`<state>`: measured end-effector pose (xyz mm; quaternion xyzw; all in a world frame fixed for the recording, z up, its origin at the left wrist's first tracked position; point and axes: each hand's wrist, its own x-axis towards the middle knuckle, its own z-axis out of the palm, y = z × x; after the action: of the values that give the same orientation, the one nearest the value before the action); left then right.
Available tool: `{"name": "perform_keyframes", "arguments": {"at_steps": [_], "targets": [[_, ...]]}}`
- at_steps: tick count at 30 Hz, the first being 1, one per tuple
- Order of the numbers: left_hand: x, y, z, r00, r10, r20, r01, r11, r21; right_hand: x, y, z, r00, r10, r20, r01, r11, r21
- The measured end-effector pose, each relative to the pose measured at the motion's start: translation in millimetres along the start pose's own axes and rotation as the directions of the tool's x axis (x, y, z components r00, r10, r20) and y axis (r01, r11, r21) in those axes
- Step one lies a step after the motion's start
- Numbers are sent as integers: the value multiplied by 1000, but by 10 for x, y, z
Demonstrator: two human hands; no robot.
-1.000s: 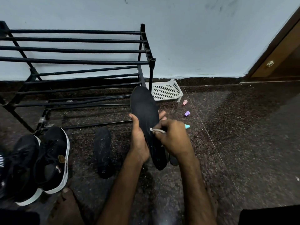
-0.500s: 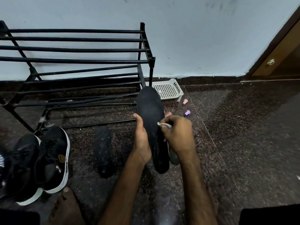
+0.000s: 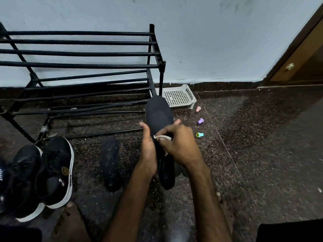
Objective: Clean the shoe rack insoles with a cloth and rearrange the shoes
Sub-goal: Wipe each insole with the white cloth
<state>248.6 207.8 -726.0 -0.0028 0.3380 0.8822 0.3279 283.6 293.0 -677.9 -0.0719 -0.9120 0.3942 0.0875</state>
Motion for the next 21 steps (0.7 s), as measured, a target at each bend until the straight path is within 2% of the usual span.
{"name": "perform_keyframes", "arguments": {"at_steps": [2,5,7,9,11,12,13,15,17,19,21], "targets": [[3,24,-14,1000,14,-8,-14,999,-39,14,56,-16,997,44,57,-40,998,-57],[14,24,9,1000,14,21,-13,999,-32,10,146,-2,984,88,-157,-105,989,-101],[20,1,23,1000,5,14,-5,1000,8,-5,72,26,977,59,-207,-71,996,-53],[10,-16,7,1000,-19,14,19,1000,11,-22,-28,20,994,10,-108,-7,1000,27],[4,-5,-21,1000,-30,7,31,999,-43,-27,-44,-16,998,21,60,-24,999,43],[7,0,-29,1000,-24,0,24,997,-69,-18,8,-24,994,51,100,-51,999,6],[9,6,-25,1000,-16,2,16,997,-78,-8,73,-32,994,82,76,-79,996,-43],[17,-7,-6,1000,-23,17,25,995,-94,-1,166,-31,987,128,-98,-137,987,-90],[16,-26,21,999,-43,3,43,995,-87,5,142,2,974,94,-205,-113,990,-80],[7,-39,1,998,-56,-3,56,996,-63,4,44,26,985,38,-167,-43,999,-28],[-5,-28,-12,998,-62,-5,62,996,-63,-7,-18,-10,999,19,-35,-19,1000,-2]]}}
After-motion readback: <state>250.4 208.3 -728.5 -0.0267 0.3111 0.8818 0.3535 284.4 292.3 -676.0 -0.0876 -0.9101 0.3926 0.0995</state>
